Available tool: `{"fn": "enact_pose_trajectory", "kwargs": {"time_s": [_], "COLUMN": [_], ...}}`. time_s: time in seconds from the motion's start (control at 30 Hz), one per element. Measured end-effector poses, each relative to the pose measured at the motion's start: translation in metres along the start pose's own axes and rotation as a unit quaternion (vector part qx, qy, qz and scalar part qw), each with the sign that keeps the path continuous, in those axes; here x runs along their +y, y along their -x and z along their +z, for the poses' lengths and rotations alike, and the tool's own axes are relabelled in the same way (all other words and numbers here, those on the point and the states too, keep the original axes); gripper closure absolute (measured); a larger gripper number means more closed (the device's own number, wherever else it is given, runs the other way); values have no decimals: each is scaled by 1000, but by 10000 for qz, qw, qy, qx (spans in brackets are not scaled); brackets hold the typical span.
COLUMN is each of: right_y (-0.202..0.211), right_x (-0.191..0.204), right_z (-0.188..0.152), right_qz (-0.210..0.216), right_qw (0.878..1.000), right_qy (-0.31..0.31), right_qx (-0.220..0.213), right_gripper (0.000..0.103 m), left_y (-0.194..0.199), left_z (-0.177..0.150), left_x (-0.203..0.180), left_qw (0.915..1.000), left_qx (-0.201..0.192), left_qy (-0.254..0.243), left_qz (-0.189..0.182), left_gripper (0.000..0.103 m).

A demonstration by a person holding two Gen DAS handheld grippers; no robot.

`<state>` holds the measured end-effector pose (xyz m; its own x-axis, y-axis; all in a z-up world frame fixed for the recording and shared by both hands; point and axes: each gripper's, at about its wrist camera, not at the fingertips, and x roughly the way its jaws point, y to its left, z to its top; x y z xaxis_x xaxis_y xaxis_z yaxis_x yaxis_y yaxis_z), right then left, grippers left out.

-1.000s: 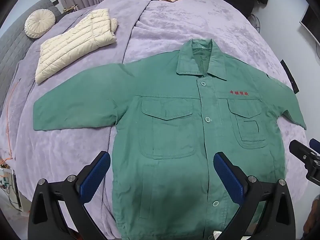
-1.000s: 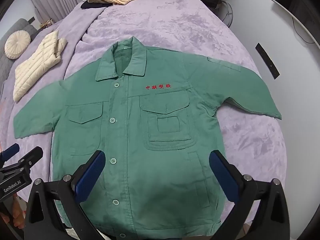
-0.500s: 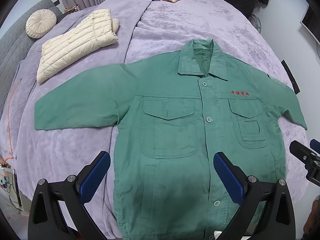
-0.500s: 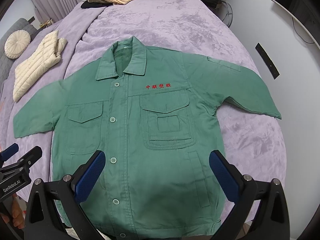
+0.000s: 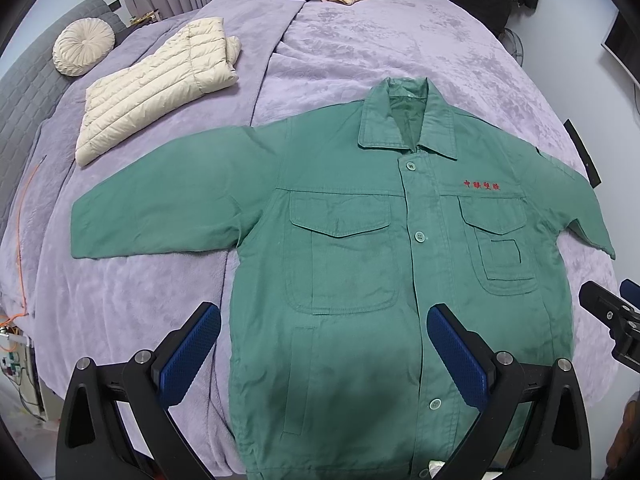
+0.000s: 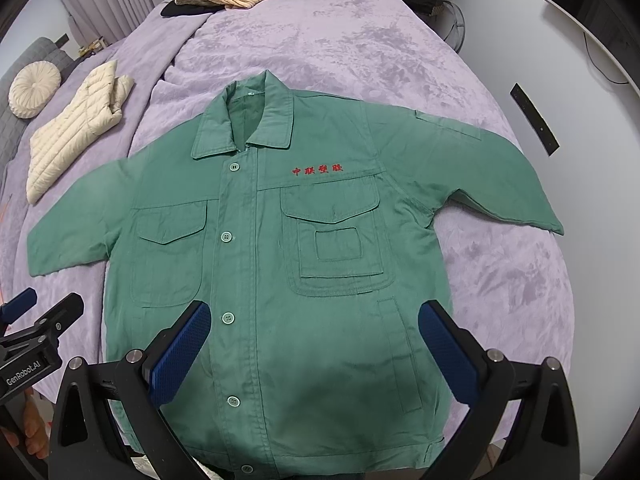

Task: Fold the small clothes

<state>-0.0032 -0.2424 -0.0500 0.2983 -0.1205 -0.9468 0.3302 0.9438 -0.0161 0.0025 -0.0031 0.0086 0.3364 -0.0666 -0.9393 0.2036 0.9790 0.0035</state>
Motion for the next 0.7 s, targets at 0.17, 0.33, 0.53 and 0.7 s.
{"fn": "enact_pose_trajectory", "kwargs": {"time_s": [0.17,0.33,0.53,0.7], "right_y": [0,0,0,0], "right_x": [0,0,0,0], "right_z": [0,-1,-1,-1], "right_qz": [4,4,1,1], "right_qw": [10000,10000,10000,10000], "right_qy": [9,8,-1,3], "right_qx": [-1,1,5,0], "right_gripper": [0,0,0,0], "left_y": [0,0,0,0], "left_z": [0,0,0,-3], "left_x": [0,0,-1,1], "left_qw": [10000,10000,10000,10000], "left_qx": [2,0,3,11], "left_qy": [8,5,6,11], "left_qz": [4,3,4,6], "left_gripper": [0,0,0,0]}}
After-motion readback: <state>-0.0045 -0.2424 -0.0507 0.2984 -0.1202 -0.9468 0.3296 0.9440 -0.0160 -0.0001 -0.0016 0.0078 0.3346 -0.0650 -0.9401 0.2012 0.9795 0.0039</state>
